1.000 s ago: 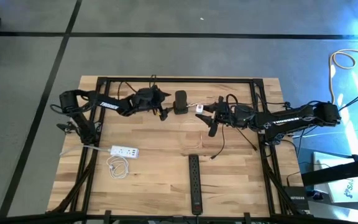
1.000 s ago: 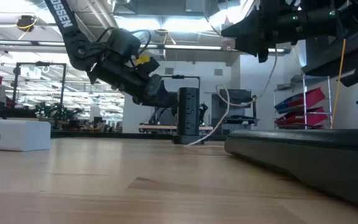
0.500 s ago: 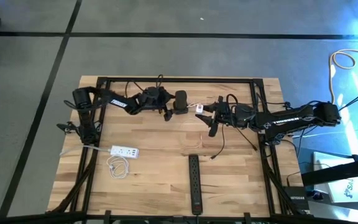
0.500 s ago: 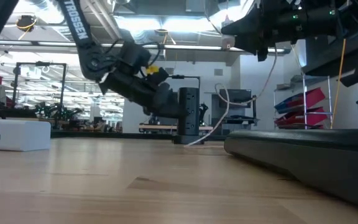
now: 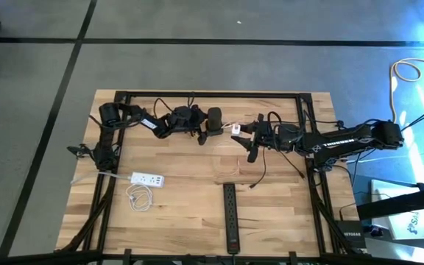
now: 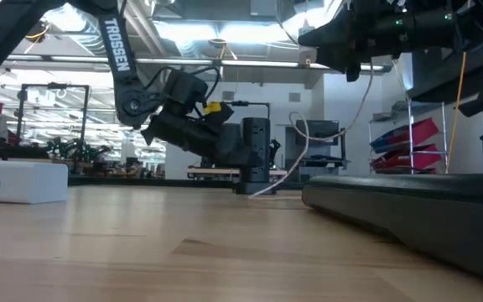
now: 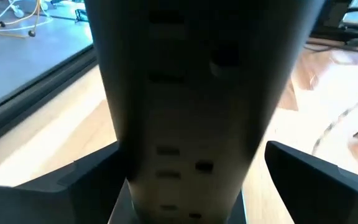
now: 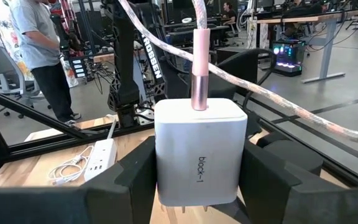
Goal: Insert USB
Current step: Insert the white USB adapter into the black outlet extension
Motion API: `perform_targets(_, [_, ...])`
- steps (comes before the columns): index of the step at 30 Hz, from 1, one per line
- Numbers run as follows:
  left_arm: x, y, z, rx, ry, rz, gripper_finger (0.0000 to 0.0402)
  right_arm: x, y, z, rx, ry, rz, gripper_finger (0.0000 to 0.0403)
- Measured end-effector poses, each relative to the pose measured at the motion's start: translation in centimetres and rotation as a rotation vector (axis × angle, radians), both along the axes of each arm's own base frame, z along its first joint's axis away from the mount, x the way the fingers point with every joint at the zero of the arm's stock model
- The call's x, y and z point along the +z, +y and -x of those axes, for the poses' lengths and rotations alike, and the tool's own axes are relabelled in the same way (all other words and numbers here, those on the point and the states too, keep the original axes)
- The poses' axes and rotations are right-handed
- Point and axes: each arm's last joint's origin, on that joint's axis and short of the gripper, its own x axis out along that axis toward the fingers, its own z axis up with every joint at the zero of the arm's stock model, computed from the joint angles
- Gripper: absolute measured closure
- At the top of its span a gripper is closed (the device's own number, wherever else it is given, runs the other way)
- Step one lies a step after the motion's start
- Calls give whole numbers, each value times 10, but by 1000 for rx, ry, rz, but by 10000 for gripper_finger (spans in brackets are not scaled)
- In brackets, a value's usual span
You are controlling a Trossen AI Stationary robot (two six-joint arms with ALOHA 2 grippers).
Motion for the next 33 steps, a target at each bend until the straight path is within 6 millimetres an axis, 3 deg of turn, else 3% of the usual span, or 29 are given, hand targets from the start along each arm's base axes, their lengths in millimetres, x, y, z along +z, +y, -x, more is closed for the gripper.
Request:
perform_targets(9, [10, 4, 2, -2, -154, -23, 51, 0, 0, 0, 0, -1, 0, 233])
perform_targets(33, [11, 12, -2, 23, -110, -6, 65, 1, 0, 0, 8, -6, 1, 233])
